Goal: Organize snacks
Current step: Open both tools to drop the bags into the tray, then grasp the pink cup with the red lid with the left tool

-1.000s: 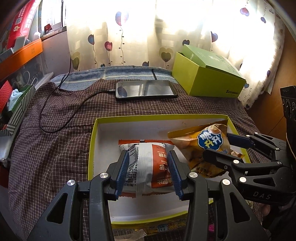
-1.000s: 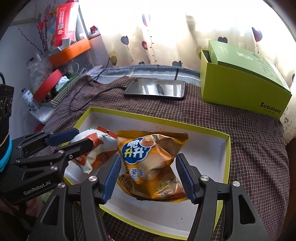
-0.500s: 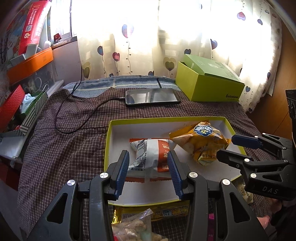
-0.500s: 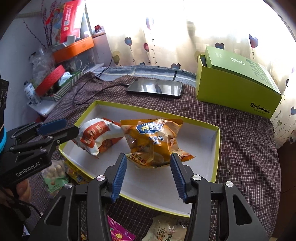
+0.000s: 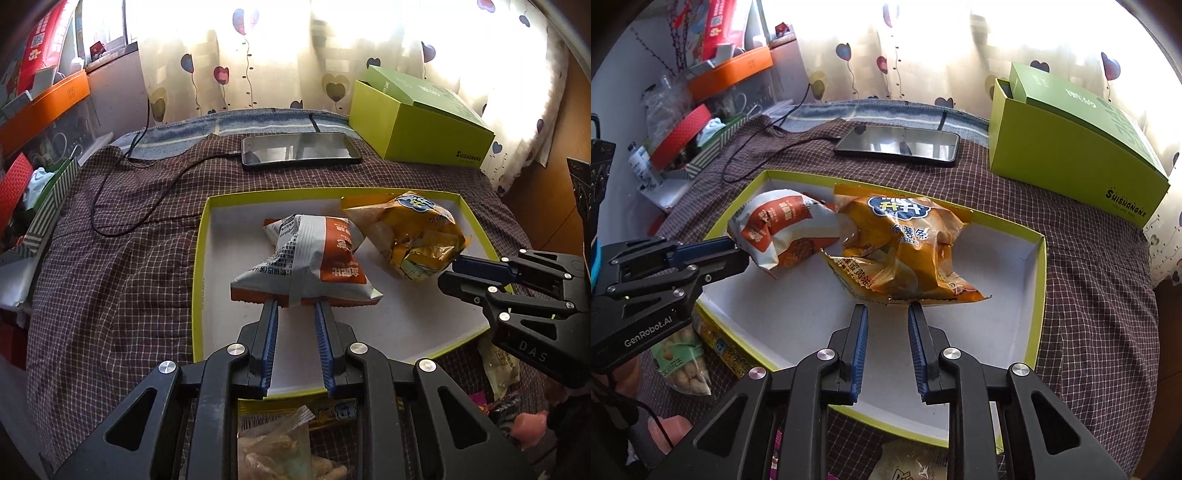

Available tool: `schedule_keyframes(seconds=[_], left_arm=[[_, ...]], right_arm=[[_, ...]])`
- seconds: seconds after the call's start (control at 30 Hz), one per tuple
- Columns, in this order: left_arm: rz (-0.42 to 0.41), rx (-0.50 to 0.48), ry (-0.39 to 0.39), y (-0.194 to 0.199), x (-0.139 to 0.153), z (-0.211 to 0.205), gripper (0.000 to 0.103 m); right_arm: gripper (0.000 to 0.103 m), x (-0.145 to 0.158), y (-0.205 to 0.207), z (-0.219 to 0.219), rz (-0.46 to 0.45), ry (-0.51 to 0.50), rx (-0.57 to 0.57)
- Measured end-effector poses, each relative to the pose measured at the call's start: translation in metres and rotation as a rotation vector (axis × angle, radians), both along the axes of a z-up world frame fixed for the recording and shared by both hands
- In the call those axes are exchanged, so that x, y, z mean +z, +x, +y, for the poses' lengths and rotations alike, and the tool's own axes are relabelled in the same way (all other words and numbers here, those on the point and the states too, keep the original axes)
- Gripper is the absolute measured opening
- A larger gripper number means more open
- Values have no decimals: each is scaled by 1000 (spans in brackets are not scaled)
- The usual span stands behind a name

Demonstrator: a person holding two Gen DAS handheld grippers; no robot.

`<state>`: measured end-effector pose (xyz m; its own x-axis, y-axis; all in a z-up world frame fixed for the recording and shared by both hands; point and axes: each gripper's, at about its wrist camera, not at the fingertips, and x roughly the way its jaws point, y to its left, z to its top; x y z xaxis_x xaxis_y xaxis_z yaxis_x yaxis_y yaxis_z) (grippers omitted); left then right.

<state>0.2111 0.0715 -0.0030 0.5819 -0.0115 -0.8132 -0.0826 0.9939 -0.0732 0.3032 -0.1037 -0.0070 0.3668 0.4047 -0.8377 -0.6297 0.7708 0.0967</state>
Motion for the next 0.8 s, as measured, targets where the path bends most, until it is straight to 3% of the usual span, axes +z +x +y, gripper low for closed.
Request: schedule_keyframes(seconds=[0.3,0.47,0.8], left_arm=[[-20,-3,-1,6,7,-4,22],[-52,-13,6,-16,18,-9,22],[-112,-23,-31,-73,30,-23,22]], right_arm=[[28,16,-21,-15,-27,15,-24],[34,28,-51,-25,-53,41,-40],[35,40,-111,-40,-99,62,-49]])
